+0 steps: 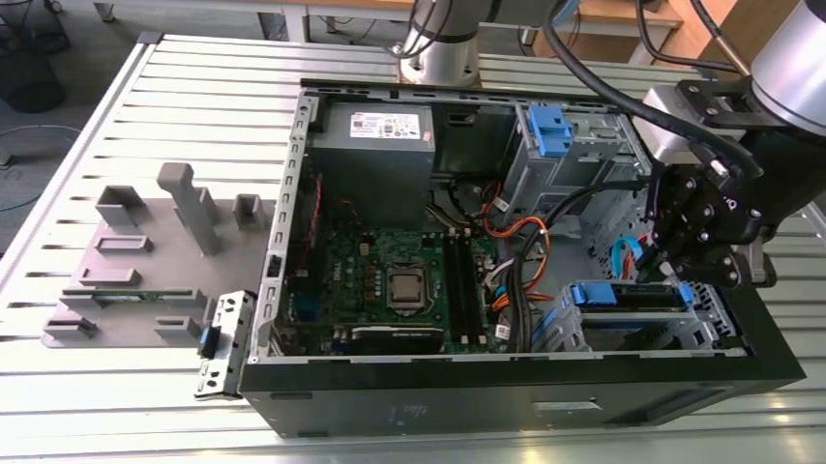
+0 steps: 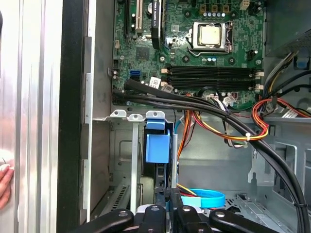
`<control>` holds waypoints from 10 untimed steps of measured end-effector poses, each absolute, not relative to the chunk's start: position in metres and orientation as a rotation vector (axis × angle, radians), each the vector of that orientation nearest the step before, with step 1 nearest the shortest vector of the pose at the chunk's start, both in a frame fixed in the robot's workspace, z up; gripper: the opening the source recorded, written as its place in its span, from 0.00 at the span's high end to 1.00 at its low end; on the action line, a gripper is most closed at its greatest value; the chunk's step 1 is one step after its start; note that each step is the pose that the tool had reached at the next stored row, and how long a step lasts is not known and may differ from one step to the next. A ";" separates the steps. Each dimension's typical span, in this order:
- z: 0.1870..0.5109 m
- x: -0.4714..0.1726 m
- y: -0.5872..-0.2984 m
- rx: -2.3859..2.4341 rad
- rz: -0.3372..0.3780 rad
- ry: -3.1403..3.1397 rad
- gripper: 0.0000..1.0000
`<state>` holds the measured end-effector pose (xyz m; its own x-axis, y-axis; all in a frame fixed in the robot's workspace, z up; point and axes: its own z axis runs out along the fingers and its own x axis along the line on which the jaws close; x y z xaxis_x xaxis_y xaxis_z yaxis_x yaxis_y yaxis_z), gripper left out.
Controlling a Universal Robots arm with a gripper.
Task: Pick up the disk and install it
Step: 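Insert the first disk wire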
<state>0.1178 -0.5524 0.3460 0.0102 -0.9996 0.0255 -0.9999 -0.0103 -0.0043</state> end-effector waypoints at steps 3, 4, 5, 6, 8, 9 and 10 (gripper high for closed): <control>0.345 0.118 -0.552 2.222 0.034 -2.199 0.84; 0.345 0.118 -0.553 2.222 0.034 -2.200 0.84; 0.345 0.118 -0.553 2.222 0.034 -2.200 0.84; 0.345 0.118 -0.554 2.222 0.034 -2.200 0.84; 0.345 0.118 -0.555 2.223 0.034 -2.200 0.84; 0.344 0.118 -0.555 2.223 0.034 -2.200 0.84; 0.343 0.118 -0.555 2.223 0.034 -2.200 0.84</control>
<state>0.1176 -0.5547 0.3433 0.0103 -0.9996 0.0253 -0.9999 -0.0105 -0.0057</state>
